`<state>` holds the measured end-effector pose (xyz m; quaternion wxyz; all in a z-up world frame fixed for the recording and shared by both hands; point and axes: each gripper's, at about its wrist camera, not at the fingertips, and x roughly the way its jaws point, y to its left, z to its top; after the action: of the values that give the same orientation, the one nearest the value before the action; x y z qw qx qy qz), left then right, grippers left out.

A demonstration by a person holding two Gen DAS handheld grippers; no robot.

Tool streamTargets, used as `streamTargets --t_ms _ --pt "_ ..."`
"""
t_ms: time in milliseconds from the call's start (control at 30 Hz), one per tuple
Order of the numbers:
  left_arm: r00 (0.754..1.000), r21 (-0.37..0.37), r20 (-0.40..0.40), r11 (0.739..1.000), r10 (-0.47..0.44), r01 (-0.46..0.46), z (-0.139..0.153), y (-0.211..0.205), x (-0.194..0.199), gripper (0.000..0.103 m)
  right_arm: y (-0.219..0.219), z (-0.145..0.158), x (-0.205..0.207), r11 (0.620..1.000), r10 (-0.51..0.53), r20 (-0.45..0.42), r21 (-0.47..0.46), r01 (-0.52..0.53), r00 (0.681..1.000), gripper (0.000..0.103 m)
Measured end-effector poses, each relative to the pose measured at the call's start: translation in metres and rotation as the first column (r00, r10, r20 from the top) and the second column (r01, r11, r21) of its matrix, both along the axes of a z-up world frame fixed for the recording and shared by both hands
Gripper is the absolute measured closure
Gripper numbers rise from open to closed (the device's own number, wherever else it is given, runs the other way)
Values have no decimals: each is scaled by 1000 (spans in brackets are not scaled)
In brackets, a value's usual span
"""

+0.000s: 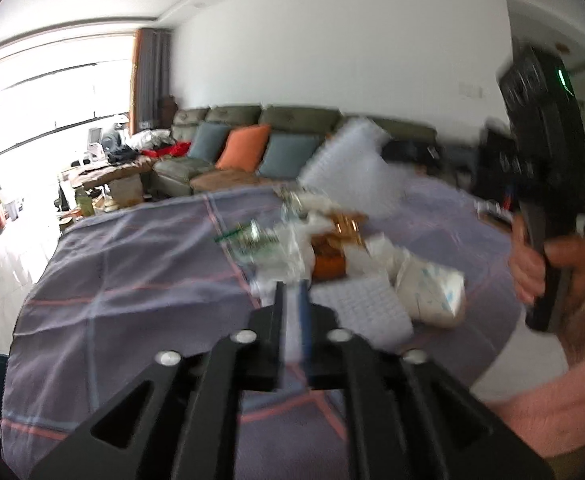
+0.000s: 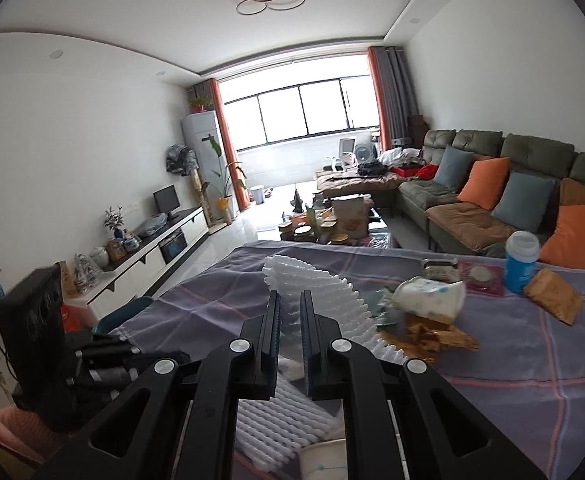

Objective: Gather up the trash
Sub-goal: 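Grasp the white foam net sleeve with the left gripper while the right gripper grasps another foam sleeve, then carry both foam sleeves to the teal basket and open both grippers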

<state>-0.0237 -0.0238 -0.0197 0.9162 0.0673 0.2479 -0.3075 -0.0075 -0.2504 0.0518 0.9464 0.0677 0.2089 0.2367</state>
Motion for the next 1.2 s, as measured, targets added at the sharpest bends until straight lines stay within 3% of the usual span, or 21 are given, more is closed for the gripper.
streamTargets --t_ms 33,233,400,533,633,933,1067,1200 --pt "1000 15 -15 1000 -5 5 -6 -3 0 51 3 -2 1 1000 6 -5 -3 -6 1000 93" --pt "992 48 -124 999 14 -8 -37 -16 17 44 13 -10 -1 1000 22 -36 -4 -22 999 93" --pt "968 -29 -249 1000 3 -11 -51 -12 38 44 14 -13 -1 1000 25 -49 -3 -26 999 93" --pt "965 -50 -262 999 -1 -13 -54 -9 39 75 18 -13 0 999 33 -56 -2 -34 998 93" --pt "966 -74 -258 997 -3 -17 -50 -3 36 84 20 -13 3 999 44 -60 -2 -45 997 93" --pt "983 -122 -175 990 49 -72 -16 28 11 87 43 -3 7 991 132 -45 15 -132 990 93" --pt "983 -139 -130 979 132 -150 3 63 0 87 61 4 12 978 203 -42 50 -201 978 93" --pt "966 -131 -95 959 240 -251 14 98 -9 86 88 10 21 955 289 -38 77 -285 957 93"
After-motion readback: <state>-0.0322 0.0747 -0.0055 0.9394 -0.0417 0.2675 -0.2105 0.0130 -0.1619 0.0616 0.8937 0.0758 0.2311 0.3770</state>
